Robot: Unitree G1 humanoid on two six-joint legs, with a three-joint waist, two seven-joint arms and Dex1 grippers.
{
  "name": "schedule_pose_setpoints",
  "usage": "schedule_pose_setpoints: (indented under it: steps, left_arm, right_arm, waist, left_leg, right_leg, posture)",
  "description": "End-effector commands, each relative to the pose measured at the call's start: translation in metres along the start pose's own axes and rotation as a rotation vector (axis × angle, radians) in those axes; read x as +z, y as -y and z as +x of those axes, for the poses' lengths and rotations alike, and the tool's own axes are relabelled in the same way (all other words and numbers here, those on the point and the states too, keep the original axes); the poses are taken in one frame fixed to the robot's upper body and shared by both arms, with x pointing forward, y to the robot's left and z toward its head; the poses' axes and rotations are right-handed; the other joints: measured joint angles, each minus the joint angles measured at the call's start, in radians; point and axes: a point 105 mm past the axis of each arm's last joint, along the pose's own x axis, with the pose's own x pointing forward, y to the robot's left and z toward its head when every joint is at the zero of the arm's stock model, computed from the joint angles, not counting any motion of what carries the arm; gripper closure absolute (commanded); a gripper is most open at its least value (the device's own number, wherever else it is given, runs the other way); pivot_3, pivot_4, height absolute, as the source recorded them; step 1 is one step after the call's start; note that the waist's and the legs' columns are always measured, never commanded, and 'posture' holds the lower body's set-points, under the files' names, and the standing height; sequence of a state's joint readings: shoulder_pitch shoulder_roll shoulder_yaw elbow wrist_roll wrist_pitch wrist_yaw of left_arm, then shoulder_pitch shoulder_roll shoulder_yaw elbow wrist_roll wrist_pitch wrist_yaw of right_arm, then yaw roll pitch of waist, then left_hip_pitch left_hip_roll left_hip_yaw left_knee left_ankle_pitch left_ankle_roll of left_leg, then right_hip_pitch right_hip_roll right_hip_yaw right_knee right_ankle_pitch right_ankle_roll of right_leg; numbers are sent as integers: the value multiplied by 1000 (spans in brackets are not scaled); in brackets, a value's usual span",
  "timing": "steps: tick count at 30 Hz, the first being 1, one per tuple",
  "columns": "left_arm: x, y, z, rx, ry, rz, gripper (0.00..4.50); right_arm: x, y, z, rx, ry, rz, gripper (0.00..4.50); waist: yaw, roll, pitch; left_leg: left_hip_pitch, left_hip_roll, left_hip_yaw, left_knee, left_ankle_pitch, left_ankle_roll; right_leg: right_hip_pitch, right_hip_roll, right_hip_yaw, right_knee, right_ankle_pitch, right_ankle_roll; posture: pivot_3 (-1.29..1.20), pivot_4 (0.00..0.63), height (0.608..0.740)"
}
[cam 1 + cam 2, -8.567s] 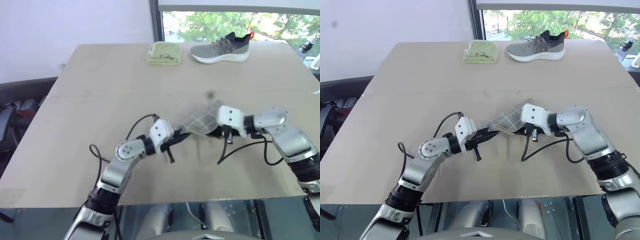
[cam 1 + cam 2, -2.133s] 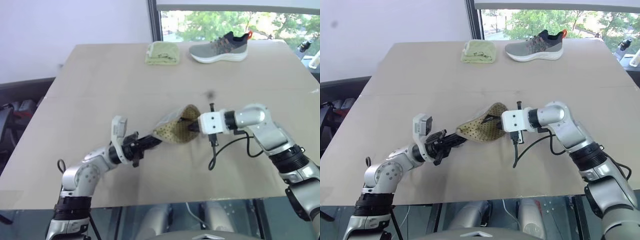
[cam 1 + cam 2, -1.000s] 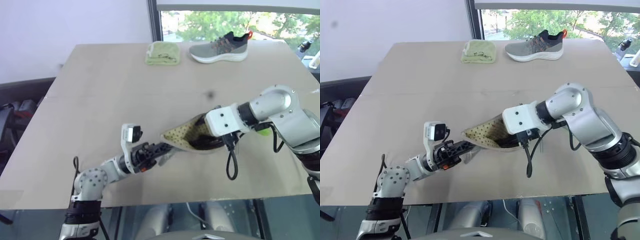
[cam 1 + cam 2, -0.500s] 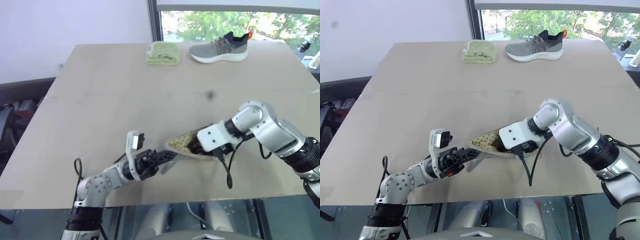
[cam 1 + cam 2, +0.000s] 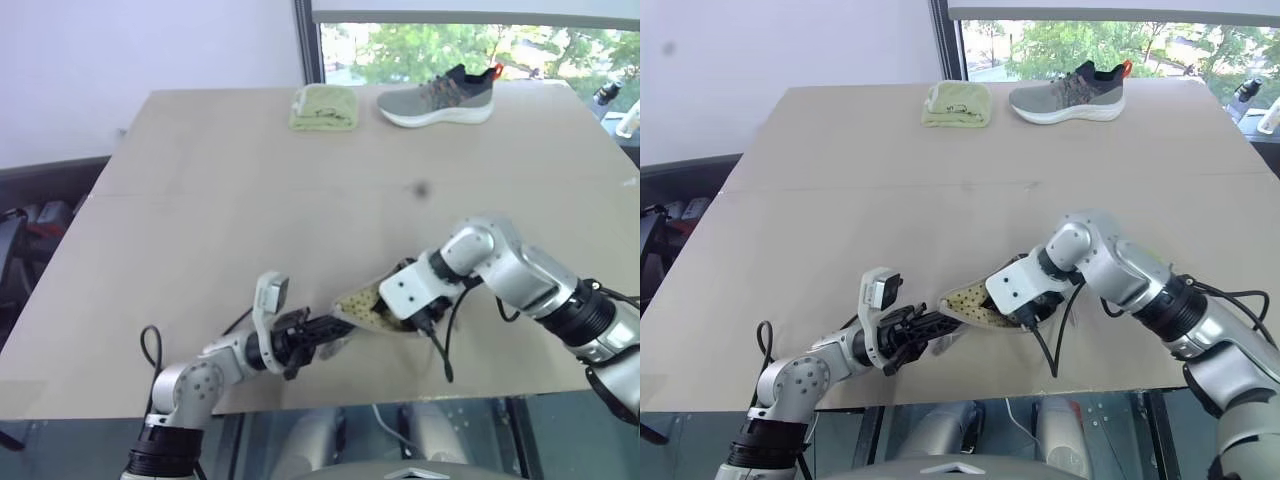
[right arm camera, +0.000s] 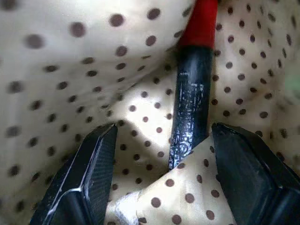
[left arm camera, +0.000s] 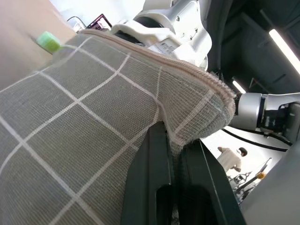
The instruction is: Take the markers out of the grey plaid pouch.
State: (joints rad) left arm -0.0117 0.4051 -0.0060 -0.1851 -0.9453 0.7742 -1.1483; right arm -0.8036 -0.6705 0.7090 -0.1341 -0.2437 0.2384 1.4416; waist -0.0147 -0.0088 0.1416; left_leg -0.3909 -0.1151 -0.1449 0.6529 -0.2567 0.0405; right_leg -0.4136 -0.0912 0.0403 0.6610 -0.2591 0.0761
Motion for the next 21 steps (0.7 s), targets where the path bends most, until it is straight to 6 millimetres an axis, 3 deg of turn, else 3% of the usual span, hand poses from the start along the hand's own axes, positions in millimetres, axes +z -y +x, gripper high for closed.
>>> schedule_pose_setpoints:
  steps: [1, 8, 11, 12, 13, 16, 21]
  left_arm:
    - [0, 8, 1, -52, 4, 20, 4500]
    - [-1, 6, 1, -44, -1, 25, 4500]
    - [-1, 4, 0, -39, -2, 28, 4500]
    - [-1, 4, 0, -38, -2, 29, 4500]
    - [-1, 4, 0, -37, -2, 30, 4500]
    - [-1, 3, -1, -34, -2, 33, 4500]
    - [1, 2, -2, -26, -6, 43, 4500]
  right_arm:
    - [-7, -6, 14, 39, -38, 7, 1240]
    - [2, -10, 29, 68, 25, -39, 1240]
    - [4, -11, 31, 75, 52, -43, 2190]
    - [5, -11, 32, 75, 60, -44, 2190]
    - [5, -11, 32, 74, 70, -44, 2896]
    - [6, -10, 32, 70, 84, -43, 4101]
    - [7, -4, 25, 26, 122, -15, 4208]
  waist:
    - [-1, -1, -1]
    - [-3, -3, -3]
    - [-5, -4, -4]
    - [-5, -4, -4]
    - [-5, -4, -4]
    - [-6, -4, -4]
    - [-5, -4, -4]
  left_leg:
    - [1, 0, 0, 0, 0, 0]
    - [12, 3, 1, -4, 0, 0]
    - [12, 5, 1, -4, -1, 0]
    - [12, 6, 1, -4, -1, 0]
    - [13, 6, 1, -4, -1, -1]
    - [13, 7, 1, -4, -1, -1]
    - [13, 7, 1, -4, -1, -1]
  right_leg:
    - [0, 0, 0, 0, 0, 0]
    - [9, 3, 1, 0, 0, -1]
    - [9, 5, 1, 0, 1, -3]
    - [9, 5, 1, -1, 1, -3]
    - [9, 5, 1, 0, 2, -3]
    - [10, 6, 1, 0, 2, -4]
    - [10, 6, 1, -1, 2, -4]
  posture:
    - [0, 150, 740]
    - [0, 150, 740]
    - [0, 150, 740]
    - [0, 150, 740]
    - [0, 150, 740]
    - [0, 150, 740]
    - [0, 150, 740]
